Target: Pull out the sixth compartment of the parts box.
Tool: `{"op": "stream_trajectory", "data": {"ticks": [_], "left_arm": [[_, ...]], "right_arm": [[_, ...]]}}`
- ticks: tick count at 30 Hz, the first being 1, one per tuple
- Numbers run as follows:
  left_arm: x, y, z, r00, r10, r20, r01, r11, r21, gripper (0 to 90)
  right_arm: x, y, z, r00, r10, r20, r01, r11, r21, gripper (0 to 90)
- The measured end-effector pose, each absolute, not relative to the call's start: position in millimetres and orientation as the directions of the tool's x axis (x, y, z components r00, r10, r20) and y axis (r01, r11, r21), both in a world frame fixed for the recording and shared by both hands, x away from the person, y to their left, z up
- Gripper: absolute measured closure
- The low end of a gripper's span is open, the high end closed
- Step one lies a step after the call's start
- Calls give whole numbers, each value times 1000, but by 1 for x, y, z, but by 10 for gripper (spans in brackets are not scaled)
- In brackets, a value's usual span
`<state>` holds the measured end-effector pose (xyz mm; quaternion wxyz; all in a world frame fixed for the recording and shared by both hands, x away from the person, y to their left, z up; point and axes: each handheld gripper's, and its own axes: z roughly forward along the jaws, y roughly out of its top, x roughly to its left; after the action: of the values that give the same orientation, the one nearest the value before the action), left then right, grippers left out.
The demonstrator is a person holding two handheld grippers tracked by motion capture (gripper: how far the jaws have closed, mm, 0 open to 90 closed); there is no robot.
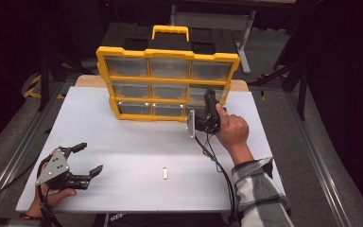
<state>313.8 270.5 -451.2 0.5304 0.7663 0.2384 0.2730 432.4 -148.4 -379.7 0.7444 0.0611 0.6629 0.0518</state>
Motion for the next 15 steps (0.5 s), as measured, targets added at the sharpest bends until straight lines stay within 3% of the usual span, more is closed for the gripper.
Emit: {"op": "stream_trajectory", "data": {"ticks": [15], "left_arm": [[314, 270, -451, 745, 646, 165, 77, -329, 941, 101]], "right_arm": [[420, -148, -381, 116, 168, -979, -2, 986, 169, 760]]}}
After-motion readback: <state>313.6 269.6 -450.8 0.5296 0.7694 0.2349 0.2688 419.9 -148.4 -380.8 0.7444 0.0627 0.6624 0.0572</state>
